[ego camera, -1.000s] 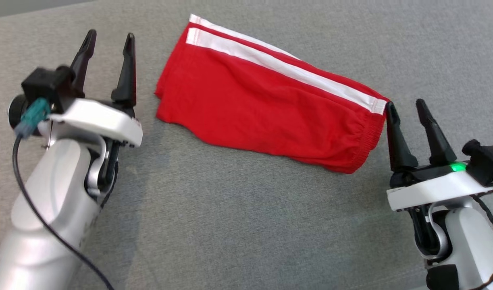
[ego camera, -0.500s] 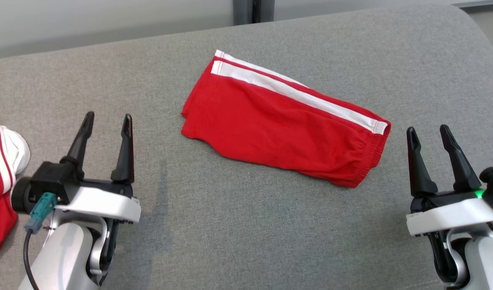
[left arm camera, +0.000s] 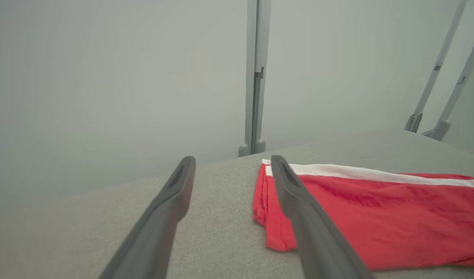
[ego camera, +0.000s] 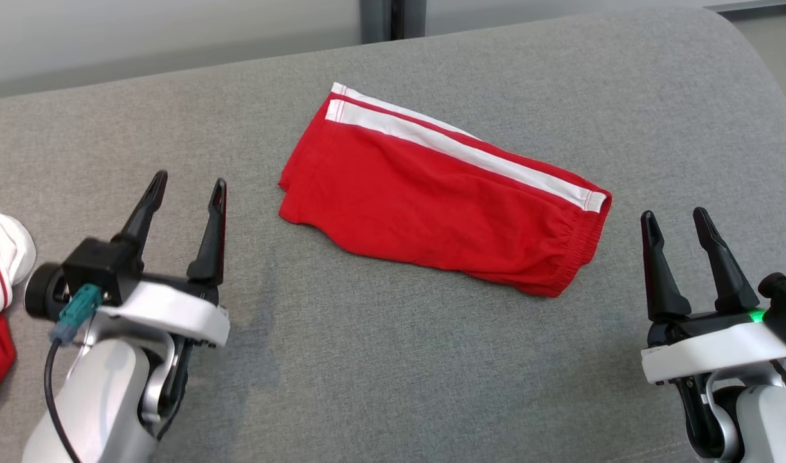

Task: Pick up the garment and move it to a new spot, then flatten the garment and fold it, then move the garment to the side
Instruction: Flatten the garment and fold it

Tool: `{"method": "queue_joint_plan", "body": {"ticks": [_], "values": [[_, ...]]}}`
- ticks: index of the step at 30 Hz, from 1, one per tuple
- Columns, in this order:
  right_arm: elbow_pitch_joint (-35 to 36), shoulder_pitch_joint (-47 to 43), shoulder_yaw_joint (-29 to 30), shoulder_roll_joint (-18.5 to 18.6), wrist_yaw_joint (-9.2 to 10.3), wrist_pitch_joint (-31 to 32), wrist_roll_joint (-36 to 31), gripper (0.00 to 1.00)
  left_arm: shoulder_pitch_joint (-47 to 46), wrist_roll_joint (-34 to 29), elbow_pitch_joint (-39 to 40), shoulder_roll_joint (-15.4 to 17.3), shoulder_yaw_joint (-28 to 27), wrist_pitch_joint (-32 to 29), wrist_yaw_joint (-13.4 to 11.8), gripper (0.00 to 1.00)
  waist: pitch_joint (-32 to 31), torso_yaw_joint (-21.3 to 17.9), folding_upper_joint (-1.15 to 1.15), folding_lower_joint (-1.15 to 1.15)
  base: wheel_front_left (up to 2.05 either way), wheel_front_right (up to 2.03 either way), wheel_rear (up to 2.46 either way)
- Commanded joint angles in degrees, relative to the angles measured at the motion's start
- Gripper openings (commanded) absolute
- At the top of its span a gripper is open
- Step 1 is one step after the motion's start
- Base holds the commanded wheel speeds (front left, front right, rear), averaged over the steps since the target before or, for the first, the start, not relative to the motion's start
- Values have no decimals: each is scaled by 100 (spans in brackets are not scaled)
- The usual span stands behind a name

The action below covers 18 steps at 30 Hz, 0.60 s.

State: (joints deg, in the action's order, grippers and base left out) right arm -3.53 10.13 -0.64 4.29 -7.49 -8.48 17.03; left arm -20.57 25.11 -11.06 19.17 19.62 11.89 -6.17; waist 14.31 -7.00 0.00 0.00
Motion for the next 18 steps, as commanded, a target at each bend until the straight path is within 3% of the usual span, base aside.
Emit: {"method": "queue_joint_plan", "body": {"ticks": [1, 11, 18], "values": [[22, 71, -18, 11, -1, 21, 11, 100, -165, -44, -27, 39, 10, -12, 43, 100, 45, -40, 0, 0, 0, 0, 0], [-80, 325, -275, -42, -1, -66, 134, 100, -1566, 78, -1377, -193, 582, -795, 912, 100, 528, -503, 0, 0, 0, 0, 0], [-262, 479, -423, -88, -1, -231, 253, 100, -2223, 228, -2774, -296, 719, -1036, 1176, 100, 849, -820, 0, 0, 0, 0, 0]]}}
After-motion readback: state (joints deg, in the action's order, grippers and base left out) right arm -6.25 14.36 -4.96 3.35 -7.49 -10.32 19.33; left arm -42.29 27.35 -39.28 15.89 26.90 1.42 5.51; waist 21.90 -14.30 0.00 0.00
